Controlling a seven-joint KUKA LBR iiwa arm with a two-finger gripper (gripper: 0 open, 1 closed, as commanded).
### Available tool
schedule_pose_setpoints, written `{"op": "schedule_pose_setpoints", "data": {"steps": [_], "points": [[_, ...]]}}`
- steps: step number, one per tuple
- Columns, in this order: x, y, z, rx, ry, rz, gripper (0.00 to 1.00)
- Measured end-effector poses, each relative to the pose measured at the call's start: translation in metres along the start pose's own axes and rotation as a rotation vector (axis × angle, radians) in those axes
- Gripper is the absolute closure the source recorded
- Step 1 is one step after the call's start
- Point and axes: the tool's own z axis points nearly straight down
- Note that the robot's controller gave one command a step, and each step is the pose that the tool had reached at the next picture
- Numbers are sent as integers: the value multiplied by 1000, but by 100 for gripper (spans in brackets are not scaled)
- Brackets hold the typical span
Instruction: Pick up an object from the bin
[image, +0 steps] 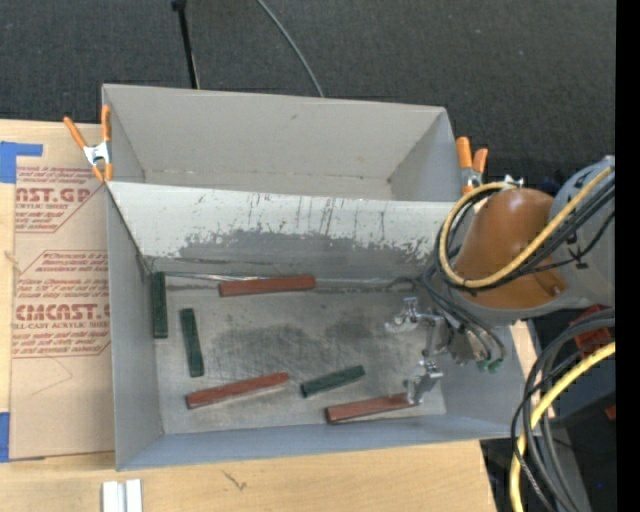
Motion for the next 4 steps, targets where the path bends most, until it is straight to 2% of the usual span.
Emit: {"op": "schedule_pose_setpoints", "data": {"steps": [1,2,3,4], "points": [[11,12,19,-3,8,-35,0],[16,31,-7,-2,3,-73,0],[10,44,45,3,-16,-137,0],[12,52,42,6,-20,-206,100]]}}
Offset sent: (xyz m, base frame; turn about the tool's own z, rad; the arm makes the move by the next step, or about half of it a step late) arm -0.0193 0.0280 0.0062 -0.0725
